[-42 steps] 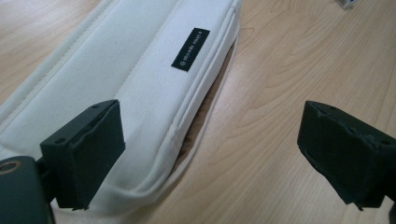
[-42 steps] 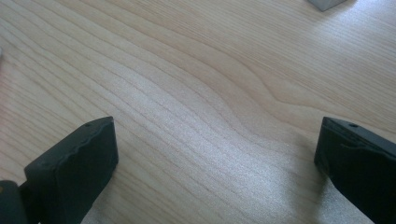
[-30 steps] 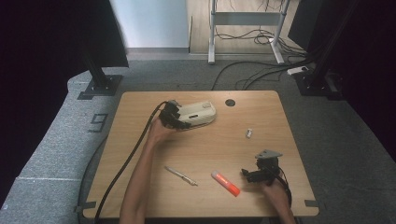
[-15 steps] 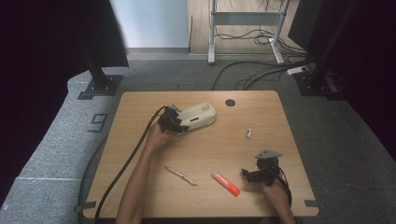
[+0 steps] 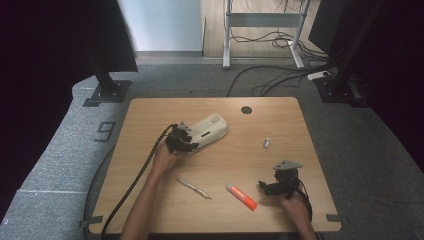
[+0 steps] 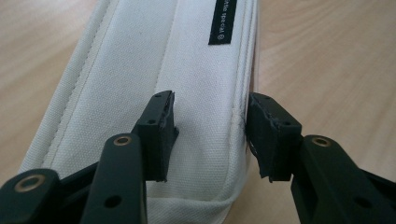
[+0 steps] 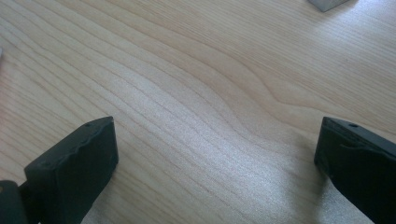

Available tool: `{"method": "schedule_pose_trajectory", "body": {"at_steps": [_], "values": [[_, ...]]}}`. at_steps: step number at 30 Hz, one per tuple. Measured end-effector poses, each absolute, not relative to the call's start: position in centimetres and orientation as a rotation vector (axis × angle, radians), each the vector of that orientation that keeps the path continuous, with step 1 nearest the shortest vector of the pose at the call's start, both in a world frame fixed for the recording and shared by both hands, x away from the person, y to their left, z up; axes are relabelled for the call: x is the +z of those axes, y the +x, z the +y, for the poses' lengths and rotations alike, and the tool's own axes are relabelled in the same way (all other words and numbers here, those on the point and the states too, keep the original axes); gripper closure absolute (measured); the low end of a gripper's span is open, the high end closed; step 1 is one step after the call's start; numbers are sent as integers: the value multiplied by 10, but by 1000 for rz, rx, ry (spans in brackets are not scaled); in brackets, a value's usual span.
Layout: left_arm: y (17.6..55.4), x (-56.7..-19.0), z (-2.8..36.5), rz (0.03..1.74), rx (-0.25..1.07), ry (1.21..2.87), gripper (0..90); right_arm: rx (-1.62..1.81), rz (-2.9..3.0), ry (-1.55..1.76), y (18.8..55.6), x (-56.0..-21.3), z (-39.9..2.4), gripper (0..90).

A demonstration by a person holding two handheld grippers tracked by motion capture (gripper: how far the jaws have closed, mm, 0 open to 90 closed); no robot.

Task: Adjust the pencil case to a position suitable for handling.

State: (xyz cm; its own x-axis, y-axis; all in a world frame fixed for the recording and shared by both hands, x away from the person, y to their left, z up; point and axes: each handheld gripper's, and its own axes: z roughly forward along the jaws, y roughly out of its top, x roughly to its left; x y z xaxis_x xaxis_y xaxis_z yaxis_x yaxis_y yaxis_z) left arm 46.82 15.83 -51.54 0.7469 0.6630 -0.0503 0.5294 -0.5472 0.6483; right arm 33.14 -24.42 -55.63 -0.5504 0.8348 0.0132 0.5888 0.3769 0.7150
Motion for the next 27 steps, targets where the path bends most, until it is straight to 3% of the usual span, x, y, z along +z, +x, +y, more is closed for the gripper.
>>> {"method": "schedule_pose_trajectory", "body": {"at_steps": [6, 18, 27], "values": [[440, -518, 171, 899, 225, 2242, 532, 974, 2291, 1243, 331, -556, -244, 0], [404, -520, 173, 906, 323, 2241, 592, 972, 2291, 1243, 331, -556, -244, 0], [394, -517, 185, 893, 320, 2194, 720, 972, 2291, 1243, 331, -556, -244, 0]]}}
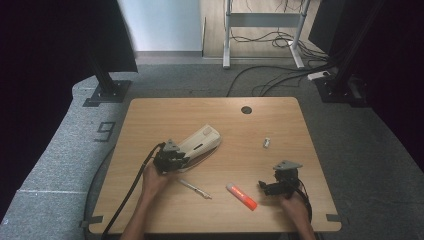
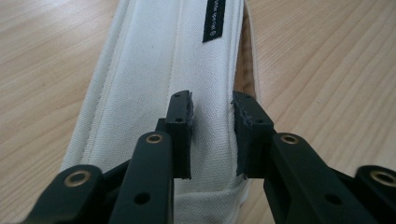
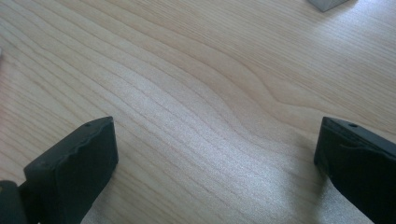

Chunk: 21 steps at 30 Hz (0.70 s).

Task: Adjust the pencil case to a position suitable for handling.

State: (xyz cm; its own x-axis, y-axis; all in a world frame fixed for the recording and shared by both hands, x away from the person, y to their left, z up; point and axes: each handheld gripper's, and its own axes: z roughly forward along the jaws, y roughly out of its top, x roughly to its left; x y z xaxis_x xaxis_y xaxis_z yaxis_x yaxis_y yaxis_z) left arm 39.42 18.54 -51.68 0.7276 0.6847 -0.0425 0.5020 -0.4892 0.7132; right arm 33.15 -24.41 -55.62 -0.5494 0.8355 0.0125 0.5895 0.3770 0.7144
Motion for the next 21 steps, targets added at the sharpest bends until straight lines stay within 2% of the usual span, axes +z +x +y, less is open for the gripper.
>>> {"method": "schedule_pose_trajectory", "body": {"at_steps": [5, 21], "values": [[392, -510, 193, 892, 302, 2153, 766, 973, 2291, 1243, 331, -556, -244, 0], [391, -493, 211, 911, 175, 1996, 783, 973, 2292, 1243, 331, -556, -244, 0]]}}
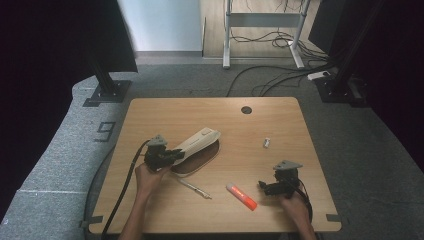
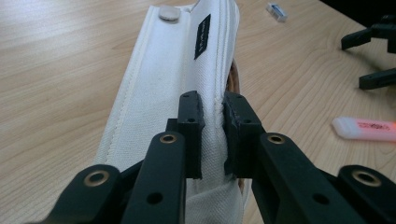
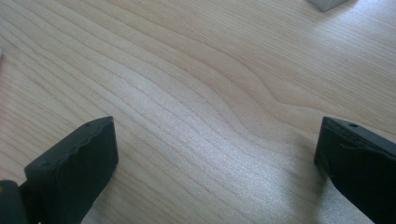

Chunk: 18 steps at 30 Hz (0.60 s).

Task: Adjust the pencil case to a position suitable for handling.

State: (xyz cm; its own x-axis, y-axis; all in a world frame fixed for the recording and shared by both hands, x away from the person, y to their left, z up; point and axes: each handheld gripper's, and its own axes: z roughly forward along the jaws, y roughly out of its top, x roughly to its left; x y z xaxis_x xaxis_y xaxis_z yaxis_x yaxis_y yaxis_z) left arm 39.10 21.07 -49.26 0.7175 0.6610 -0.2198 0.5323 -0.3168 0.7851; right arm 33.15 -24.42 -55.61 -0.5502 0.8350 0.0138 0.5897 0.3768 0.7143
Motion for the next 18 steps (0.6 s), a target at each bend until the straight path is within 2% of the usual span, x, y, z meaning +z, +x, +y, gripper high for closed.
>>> {"method": "schedule_pose_trajectory", "body": {"at_steps": [18], "values": [[391, -491, 215, 892, 176, 1968, 782, 964, 2298, 1246, 333, -555, -244, 2]]}}
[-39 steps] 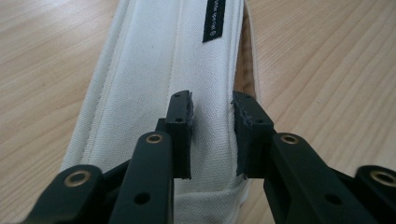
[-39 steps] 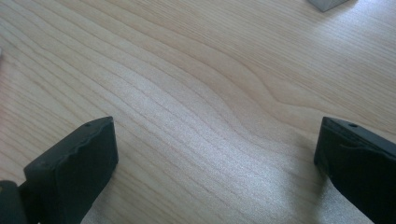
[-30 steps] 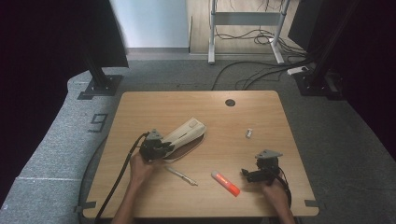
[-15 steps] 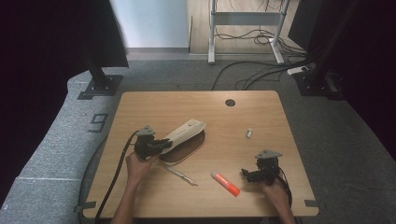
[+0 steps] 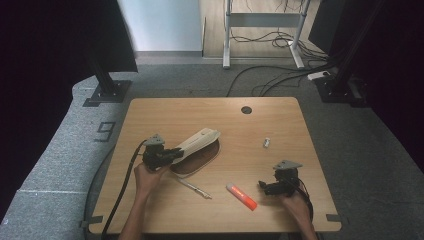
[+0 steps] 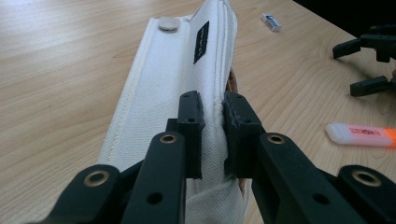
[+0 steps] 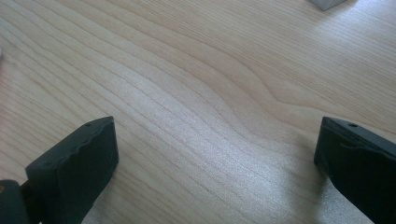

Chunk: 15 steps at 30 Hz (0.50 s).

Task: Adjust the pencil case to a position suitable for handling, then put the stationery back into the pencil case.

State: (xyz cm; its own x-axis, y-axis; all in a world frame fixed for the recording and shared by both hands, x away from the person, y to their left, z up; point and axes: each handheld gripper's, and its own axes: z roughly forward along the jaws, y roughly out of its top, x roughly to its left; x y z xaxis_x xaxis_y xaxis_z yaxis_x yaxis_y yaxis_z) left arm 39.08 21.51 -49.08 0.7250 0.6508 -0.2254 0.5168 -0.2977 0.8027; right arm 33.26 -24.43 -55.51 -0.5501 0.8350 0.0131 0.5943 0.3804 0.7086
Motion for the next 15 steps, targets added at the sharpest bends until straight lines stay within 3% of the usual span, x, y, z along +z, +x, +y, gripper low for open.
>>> {"method": "schedule_pose_trajectory", "body": {"at_steps": [15], "values": [[391, -489, 217, 882, 167, 1973, 780, 999, 2291, 1260, 339, -544, -248, 36]]}}
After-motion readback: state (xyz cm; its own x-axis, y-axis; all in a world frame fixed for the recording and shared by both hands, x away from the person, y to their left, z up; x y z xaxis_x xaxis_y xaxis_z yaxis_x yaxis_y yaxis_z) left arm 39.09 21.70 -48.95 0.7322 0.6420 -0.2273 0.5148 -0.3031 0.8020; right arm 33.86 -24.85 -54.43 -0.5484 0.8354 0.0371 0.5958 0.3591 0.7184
